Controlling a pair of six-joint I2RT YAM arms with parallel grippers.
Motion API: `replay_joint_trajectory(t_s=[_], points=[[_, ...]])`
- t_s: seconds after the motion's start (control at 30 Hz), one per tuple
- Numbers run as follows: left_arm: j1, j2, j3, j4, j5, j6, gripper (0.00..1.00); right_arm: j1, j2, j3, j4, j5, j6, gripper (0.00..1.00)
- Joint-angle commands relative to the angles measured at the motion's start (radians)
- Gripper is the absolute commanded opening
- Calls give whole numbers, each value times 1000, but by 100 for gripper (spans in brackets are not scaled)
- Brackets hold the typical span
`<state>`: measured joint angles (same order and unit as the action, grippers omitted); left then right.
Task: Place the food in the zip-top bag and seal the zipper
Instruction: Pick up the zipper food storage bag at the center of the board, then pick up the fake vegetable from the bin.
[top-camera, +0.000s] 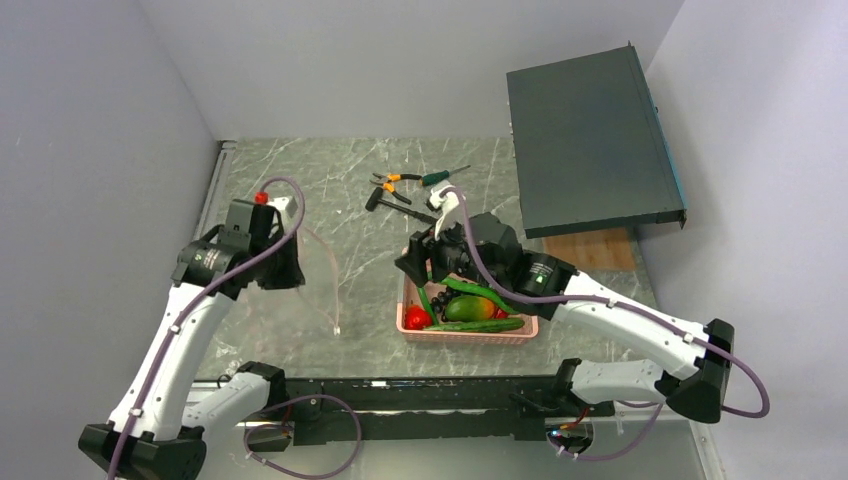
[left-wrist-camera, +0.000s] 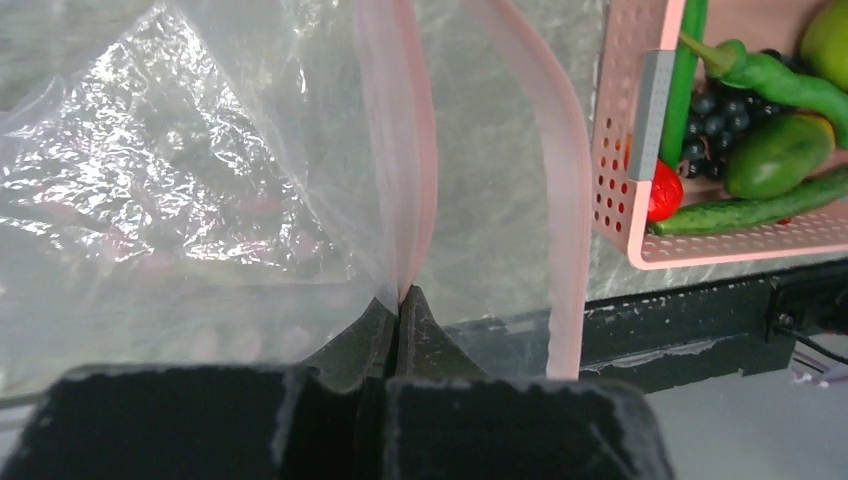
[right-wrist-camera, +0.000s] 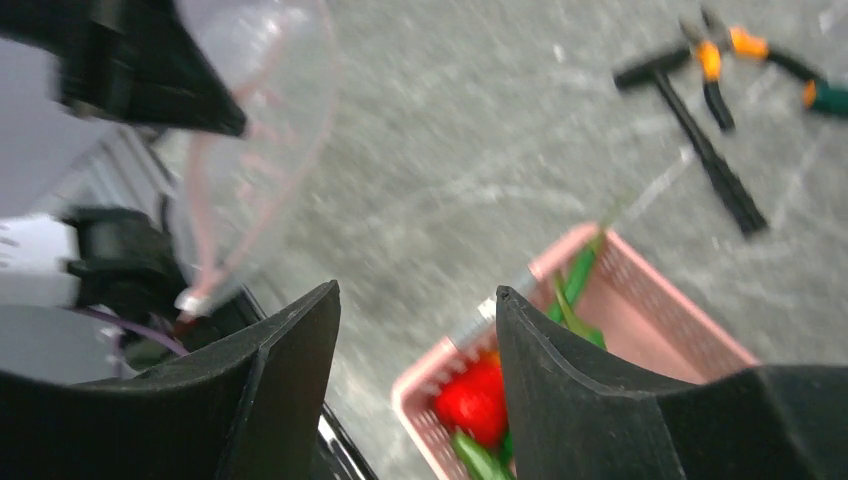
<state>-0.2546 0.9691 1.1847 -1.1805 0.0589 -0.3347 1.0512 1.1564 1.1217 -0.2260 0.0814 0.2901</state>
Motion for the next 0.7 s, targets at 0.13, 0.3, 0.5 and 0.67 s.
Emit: replay_joint_trajectory(t_s=[0.13, 0.3, 0.5, 0.67], points=[[-9, -102, -177, 236, 195, -33, 0, -36, -34, -110, -210, 88, -21, 62], [-11, -146, -212, 276, 254, -79, 0, -99, 19, -132, -209, 113, -77, 62], [-12, -164, -209, 239, 250, -85, 0, -137, 198, -33, -175, 141, -170, 61], [-12, -168, -200, 216, 245, -98, 0, -134, 354, 41, -173, 221, -218, 54]])
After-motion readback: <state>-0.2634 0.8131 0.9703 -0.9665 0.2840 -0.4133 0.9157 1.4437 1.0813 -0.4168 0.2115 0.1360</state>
